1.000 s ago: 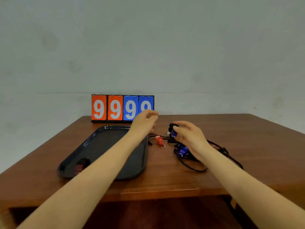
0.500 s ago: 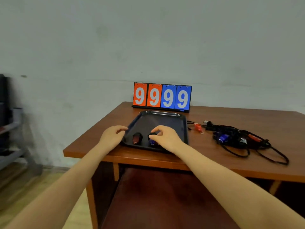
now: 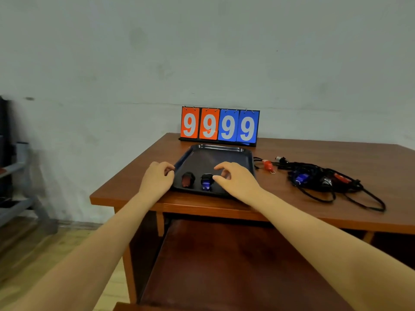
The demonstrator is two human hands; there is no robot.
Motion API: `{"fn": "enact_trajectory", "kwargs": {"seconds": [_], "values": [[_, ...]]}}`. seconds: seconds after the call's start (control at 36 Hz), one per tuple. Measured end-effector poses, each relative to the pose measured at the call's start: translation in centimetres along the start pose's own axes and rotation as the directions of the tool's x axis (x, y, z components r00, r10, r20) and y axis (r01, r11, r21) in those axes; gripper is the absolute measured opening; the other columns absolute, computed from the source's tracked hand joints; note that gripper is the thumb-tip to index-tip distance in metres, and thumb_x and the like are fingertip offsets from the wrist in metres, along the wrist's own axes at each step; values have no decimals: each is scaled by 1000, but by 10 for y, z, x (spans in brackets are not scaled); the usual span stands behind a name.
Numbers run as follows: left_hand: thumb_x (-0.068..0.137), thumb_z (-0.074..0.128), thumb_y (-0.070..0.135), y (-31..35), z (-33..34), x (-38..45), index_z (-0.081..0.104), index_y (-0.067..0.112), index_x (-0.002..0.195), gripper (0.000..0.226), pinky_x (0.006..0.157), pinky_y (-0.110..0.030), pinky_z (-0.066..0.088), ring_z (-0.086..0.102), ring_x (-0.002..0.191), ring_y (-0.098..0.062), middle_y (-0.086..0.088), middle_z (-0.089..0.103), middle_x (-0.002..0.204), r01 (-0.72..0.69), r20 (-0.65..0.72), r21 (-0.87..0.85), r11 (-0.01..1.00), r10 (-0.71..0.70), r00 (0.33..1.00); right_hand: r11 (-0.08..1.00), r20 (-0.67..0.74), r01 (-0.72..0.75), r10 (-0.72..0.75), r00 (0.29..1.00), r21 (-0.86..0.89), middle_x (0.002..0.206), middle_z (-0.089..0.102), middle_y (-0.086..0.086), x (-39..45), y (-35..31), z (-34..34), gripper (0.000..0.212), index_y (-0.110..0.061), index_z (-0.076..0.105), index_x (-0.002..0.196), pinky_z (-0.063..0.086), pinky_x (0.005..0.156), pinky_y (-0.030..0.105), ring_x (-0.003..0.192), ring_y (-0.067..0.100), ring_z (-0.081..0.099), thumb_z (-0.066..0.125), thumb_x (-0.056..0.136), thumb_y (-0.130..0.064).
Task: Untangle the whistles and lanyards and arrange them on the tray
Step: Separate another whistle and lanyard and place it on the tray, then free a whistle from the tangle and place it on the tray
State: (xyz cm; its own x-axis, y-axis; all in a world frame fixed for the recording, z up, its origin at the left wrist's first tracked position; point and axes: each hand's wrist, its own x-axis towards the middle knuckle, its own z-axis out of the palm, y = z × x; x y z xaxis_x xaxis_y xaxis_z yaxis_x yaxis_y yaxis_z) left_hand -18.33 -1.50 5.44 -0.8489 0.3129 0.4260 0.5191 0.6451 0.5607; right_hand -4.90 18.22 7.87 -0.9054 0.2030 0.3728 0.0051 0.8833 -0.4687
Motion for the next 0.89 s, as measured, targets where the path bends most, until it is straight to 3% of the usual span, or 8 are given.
{"fn": "enact_trajectory", "kwargs": {"seconds": [0.19,0.31,0.42,0.53,0.64,0.69,0.78,0.89], "values": [[95,52,21,41,-1,-8,63,24,107,16,80,-23,48,55,98,-12,5,50,107,-133,-202,-66,989,117,972,997,-75,-2,8,997,79,100,59,-9,-12,15,-19,24,-27,59,118,39,69,11,83,3,54,54,95,-31],[96,51,21,100,14,-11,60,28,104,14,67,-12,37,51,80,-3,9,50,99,-240,-96,-159,958,227,969,973,-146,-62,96,985,223,91,61,-14,-19,36,-38,16,-28,63,109,46,73,15,84,2,57,55,95,-27],[95,51,21,152,44,-11,60,31,104,16,73,-17,40,52,92,-3,9,56,103,-218,109,-299,929,260,959,956,-225,-125,187,956,265,83,68,-8,-27,64,-65,16,-24,65,107,55,76,27,77,6,64,55,95,-25],[96,51,23,190,85,-3,61,26,112,19,75,-21,44,55,96,-7,7,59,105,-176,238,-355,918,271,932,987,-224,-151,136,965,-54,90,64,-12,-43,102,-96,16,-30,62,109,46,71,19,81,3,57,54,95,-31],[95,51,23,208,124,15,60,24,112,19,64,-16,40,54,80,-1,11,60,91,-183,276,-288,940,265,924,914,-37,-113,107,994,-390,115,56,-9,-54,138,-109,38,-31,52,130,43,92,27,109,9,49,50,94,-45],[94,52,26,212,142,27,60,23,115,22,67,-19,45,57,80,-4,6,61,97,-201,293,-216,955,260,920,888,-25,-113,114,993,-445,125,53,-7,-56,154,-113,42,-33,50,133,41,100,31,119,11,45,49,94,-48],[91,54,34,219,164,43,58,26,117,28,84,-33,54,59,96,-13,-1,58,114,-227,328,-102,968,249,911,884,-82,-129,103,991,-450,129,51,-9,-55,175,-118,41,-34,51,132,38,101,30,123,9,42,50,93,-48],[91,53,48,227,190,56,50,26,128,43,87,-35,52,50,111,-22,-6,45,127,-287,320,159,945,226,920,886,-160,-173,114,980,-430,126,52,-9,-51,193,-114,38,-34,51,130,37,99,29,120,12,43,50,94,-47]]}}
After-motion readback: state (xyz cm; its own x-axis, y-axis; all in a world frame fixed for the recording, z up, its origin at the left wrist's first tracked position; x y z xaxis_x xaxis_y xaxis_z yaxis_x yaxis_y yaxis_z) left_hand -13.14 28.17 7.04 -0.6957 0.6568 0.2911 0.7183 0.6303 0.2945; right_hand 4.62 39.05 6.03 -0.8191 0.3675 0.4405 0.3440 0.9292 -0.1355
